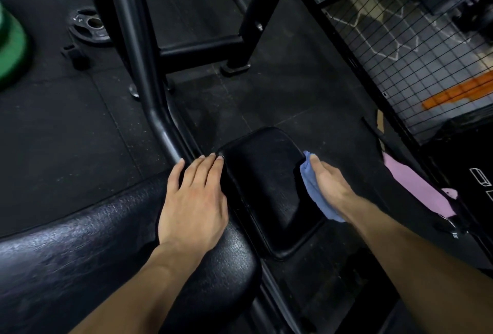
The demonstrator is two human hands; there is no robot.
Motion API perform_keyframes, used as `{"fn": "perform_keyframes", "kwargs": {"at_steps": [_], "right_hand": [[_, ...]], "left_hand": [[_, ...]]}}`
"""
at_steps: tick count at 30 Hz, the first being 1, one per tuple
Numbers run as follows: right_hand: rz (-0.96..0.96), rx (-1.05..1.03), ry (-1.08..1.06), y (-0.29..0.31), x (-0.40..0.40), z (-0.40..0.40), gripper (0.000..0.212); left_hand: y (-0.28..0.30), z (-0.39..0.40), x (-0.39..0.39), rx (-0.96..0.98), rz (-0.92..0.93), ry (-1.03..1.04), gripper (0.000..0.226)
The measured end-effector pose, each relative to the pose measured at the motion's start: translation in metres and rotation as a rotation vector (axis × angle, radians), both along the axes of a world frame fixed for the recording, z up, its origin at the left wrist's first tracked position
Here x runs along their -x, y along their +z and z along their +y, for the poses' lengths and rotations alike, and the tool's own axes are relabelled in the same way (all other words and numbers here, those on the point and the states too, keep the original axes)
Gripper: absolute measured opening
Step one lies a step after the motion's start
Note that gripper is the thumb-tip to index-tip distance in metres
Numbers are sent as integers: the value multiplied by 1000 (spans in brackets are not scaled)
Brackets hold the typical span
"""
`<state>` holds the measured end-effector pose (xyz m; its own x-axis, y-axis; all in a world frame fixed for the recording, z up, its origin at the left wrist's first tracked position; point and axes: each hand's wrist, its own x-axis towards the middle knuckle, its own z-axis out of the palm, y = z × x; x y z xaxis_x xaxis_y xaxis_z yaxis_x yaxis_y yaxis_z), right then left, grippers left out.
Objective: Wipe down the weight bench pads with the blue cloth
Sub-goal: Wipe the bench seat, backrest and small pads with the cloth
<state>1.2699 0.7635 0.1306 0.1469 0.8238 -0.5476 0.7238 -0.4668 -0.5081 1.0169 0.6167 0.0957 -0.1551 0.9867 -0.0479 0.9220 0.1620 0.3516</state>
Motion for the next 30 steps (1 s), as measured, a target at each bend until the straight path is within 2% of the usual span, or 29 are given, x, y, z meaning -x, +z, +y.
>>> {"fn": "perform_keyframes", "kwargs": {"at_steps": [4, 7, 11, 16, 18, 22, 26, 30], "right_hand": [[-34, 43, 94, 0, 14, 23, 58], [-42, 24, 139, -4, 24, 36, 72], [-56, 11, 188, -4, 44, 51, 55], [-132, -91, 269, -3, 73, 61, 69], [-180, -130, 333, -1, 86, 63, 65], [-320, -154, 525, 5, 111, 71, 59], [-519, -186, 840, 3, 149, 64, 55], [-593, -233, 1047, 0, 176, 45, 54]], "left_hand": [[-1, 0, 0, 12, -4, -4, 63], [-1, 0, 1, 14, -16, -3, 63], [-1, 0, 0, 9, -30, 0, 63], [-1, 1, 1, 1, -46, -1, 64], [-1, 0, 1, -10, -56, 3, 63], [-1, 0, 0, -42, -77, 20, 61], [-1, 1, 0, -64, -89, 28, 59], [-4, -1, -1, -136, -129, 65, 54]]}}
